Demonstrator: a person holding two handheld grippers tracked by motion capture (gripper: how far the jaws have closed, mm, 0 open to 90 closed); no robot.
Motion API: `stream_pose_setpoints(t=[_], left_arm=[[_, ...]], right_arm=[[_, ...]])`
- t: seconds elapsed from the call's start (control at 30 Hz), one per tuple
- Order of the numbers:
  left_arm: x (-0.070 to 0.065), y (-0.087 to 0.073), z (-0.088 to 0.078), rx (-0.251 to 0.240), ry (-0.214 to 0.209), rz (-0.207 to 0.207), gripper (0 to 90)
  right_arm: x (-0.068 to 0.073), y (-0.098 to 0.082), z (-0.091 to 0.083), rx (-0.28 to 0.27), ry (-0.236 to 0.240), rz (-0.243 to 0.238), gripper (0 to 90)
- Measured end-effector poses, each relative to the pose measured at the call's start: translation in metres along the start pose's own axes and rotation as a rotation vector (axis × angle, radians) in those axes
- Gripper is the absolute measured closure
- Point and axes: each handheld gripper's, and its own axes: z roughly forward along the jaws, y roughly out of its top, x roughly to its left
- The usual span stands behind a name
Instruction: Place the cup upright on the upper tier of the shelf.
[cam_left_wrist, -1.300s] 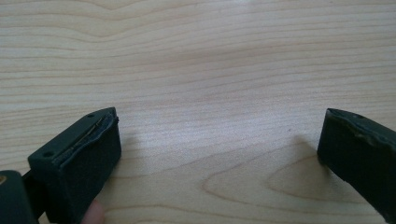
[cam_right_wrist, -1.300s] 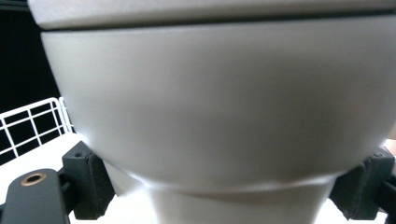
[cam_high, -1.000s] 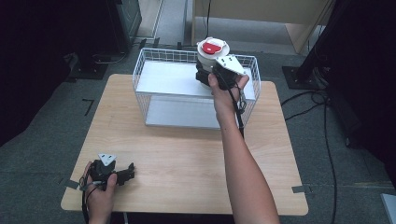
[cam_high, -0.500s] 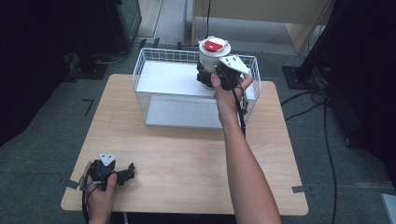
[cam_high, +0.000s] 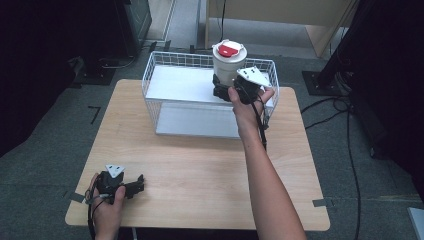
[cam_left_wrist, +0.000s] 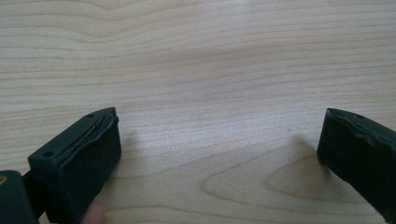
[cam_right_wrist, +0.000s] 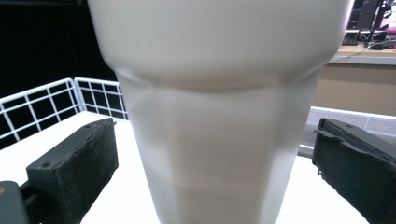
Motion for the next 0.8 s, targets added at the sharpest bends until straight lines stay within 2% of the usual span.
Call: stream_pose_setpoints(t=[0.37, 0.8], left_arm=[[0.0, 0.0, 0.0, 0.002, 0.0, 0.003, 0.0], [0.0, 0.0, 0.0, 0.001, 0.001, 0.002, 0.0]], right_arm=[[0.0, -0.011, -0.022, 0.003, 0.026, -0.022, 0.5], [-0.01, -0.028, -0.056, 0.011, 0.016, -0.044, 0.5]])
